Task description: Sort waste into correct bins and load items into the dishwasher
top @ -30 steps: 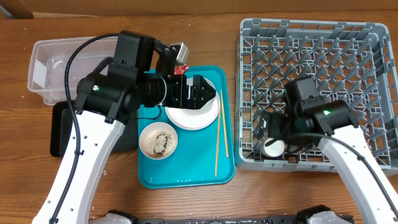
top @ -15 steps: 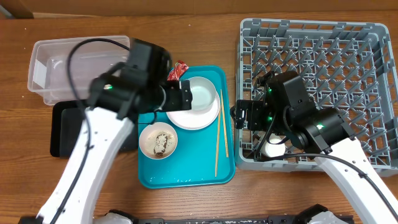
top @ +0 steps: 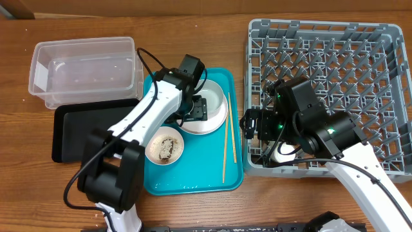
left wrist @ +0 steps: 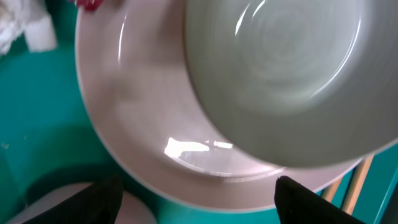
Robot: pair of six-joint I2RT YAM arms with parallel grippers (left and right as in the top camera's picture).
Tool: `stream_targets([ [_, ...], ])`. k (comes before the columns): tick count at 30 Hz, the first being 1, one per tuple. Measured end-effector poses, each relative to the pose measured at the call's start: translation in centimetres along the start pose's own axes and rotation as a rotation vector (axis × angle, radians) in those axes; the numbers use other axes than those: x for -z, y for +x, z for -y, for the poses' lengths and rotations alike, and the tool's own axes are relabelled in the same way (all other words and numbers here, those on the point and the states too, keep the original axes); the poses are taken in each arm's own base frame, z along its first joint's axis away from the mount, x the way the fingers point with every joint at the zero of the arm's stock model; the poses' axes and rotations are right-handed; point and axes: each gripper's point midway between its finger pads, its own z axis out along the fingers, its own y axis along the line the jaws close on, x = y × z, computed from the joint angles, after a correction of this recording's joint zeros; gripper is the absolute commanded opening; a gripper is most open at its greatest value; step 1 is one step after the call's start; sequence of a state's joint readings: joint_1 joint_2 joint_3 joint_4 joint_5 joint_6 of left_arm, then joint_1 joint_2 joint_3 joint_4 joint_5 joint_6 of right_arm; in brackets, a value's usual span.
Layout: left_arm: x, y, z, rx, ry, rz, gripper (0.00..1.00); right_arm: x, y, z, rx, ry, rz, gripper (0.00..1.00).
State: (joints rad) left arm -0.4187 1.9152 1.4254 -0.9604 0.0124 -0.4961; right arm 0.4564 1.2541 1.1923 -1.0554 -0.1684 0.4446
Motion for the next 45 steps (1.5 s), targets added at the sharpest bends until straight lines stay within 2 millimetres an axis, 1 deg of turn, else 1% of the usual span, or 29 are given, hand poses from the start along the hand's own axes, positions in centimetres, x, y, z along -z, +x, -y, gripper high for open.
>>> stream_targets([
  [4, -0.2, -0.7, 0.4, 0.003, 0.017, 0.026, 0.73, 0.0, 0.1, 0.1, -0.001, 0.002, -0.003, 1.0],
  [8, -0.1, 0.0, 1.1, 0.004, 0.058, -0.014, 0.73, 0.0, 0.2, 0.1, -0.002, 0.004, -0.008, 1.0],
  [10, 0.1, 0.0, 1.4, 0.006, 0.074, -0.018, 0.75, 0.0, 0.2, 0.1, -0.002, 0.005, -0.007, 1.0],
  [12, 0.5, -0.6, 1.7, 0.009, 0.09, -0.003, 0.78, 0.0, 0.2, 0.1, -0.002, 0.004, -0.007, 1.0],
  [14, 0.9, -1.8, 1.9, 0.02, 0.108, 0.038, 0.8, 0.0, 0.2, 0.1, -0.002, 0.004, -0.007, 1.0],
  [17, 1.1, -3.3, 1.4, 0.044, 0.102, 0.091, 0.79, 0.0, 0.1, 0.1, -0.002, 0.003, -0.006, 1.0],
  [20, 1.2, -3.9, 0.9, 0.06, 0.088, 0.109, 0.76, -0.1, 0.1, 0.1, -0.002, 0.004, -0.006, 1.0],
  [24, 1.2, -3.2, 0.4, 0.062, 0.069, 0.081, 0.77, -0.8, -0.5, -0.1, -0.001, 0.0, 0.0, 1.0],
  [25, 1.3, -2.8, 0.3, 0.063, 0.059, 0.063, 0.78, -0.9, -0.7, -0.2, 0.001, -0.004, 0.004, 0.98],
  [27, 2.0, -2.5, 0.0, 0.065, 0.047, 0.042, 0.8, -1.5, -1.4, -0.6, 0.004, -0.019, 0.02, 0.95],
  [28, 2.5, -2.8, -0.1, 0.067, 0.049, 0.045, 0.8, -1.9, -1.7, -0.7, 0.006, -0.022, 0.022, 0.95],
  [30, 4.2, -3.3, -0.4, 0.072, 0.047, 0.046, 0.81, -2.8, -2.5, -1.1, 0.01, -0.032, 0.036, 0.95],
  [32, 6.6, -3.6, -1.1, 0.078, 0.044, 0.052, 0.82, -4.1, -3.8, -1.6, 0.018, -0.049, 0.059, 0.94],
  [33, 9.0, -4.2, -1.6, 0.093, 0.055, 0.089, 0.82, -4.8, -4.2, -1.9, 0.023, -0.056, 0.067, 0.95],
  [37, 16.5, -4.3, -4.5, 0.154, 0.077, 0.195, 0.87, -7.6, -6.3, -3.6, 0.054, -0.102, 0.116, 0.94],
  [38, 18.7, -4.0, -5.4, 0.173, 0.088, 0.235, 0.89, -8.5, -6.9, -4.1, 0.057, -0.115, 0.13, 0.94],
  [40, 22.5, -3.2, -6.9, 0.202, 0.103, 0.309, 0.92, -10.3, -7.7, -4.6, 0.051, -0.127, 0.146, 0.94],
  [41, 24.0, -2.6, -7.4, 0.213, 0.112, 0.339, 0.95, -11.6, -8.2, -4.8, 0.048, -0.134, 0.156, 0.93],
  [42, 25.9, -1.7, -7.9, 0.22, 0.124, 0.378, 0.97, -12.4, -8.5, -4.9, 0.045, -0.135, 0.161, 0.93],
  [43, 27.2, -0.9, -8.2, 0.222, 0.133, 0.402, 1.0, -13.5, -8.9, -4.9, 0.036, -0.141, 0.166, 0.93],
  [45, 30.0, 1.3, -8.6, 0.218, 0.158, 0.464, 1.0, -15.8, -9.1, -4.5, 0.017, -0.134, 0.162, 0.89],
])
